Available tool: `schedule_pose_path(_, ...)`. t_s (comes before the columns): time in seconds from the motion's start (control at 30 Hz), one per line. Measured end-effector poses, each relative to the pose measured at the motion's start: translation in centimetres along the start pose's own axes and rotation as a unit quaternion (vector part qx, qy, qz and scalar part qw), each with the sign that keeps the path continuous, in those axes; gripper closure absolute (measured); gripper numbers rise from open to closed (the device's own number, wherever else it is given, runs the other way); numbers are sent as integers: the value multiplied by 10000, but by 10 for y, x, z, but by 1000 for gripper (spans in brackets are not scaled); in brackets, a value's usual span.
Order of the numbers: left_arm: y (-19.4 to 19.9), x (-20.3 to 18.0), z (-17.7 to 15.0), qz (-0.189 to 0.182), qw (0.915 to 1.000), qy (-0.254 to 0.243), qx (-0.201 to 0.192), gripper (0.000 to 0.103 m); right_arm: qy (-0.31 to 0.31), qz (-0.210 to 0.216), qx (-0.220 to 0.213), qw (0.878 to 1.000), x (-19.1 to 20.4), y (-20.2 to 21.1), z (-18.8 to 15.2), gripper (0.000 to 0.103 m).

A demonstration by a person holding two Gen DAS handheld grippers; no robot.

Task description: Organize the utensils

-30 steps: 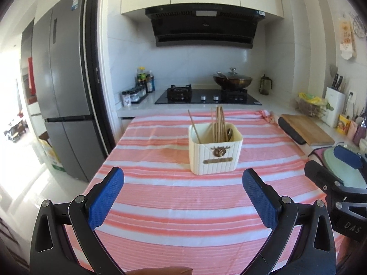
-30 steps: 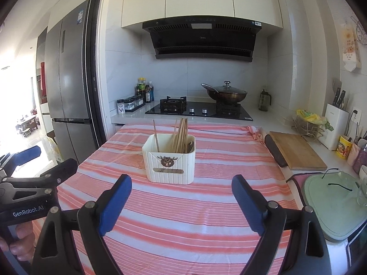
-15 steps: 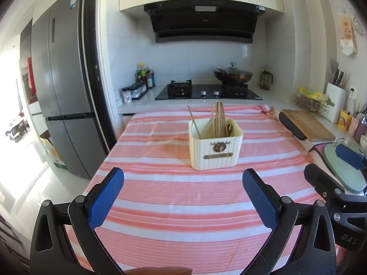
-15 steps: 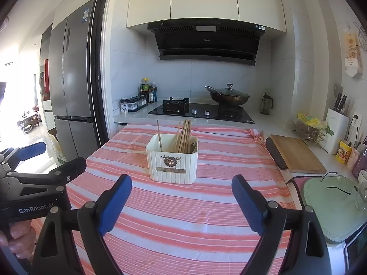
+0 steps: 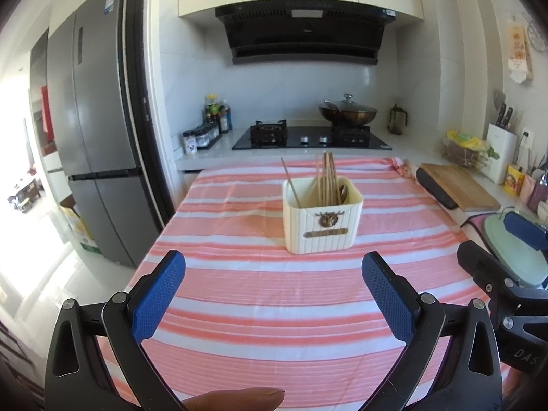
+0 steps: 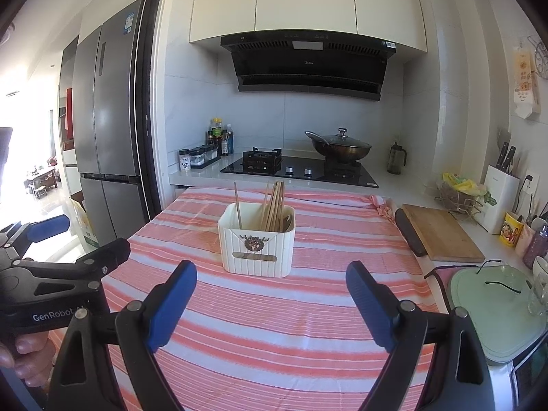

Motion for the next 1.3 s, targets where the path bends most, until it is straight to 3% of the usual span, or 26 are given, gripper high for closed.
schedule_pose_path(1.3, 5, -3, 1, -67, 10000, -2, 20, 0, 114, -31, -51, 9999, 7, 8, 1, 12)
Point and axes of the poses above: each gripper's, at about its wrist camera, not at the fingertips, and y roughly against the way its jaws point, x to its left, z to its top, the point moved 6 cm from there along -y, roughly the way its jaws point, and after that the axes turned 7 degrees about y, right-handed, at the moved point
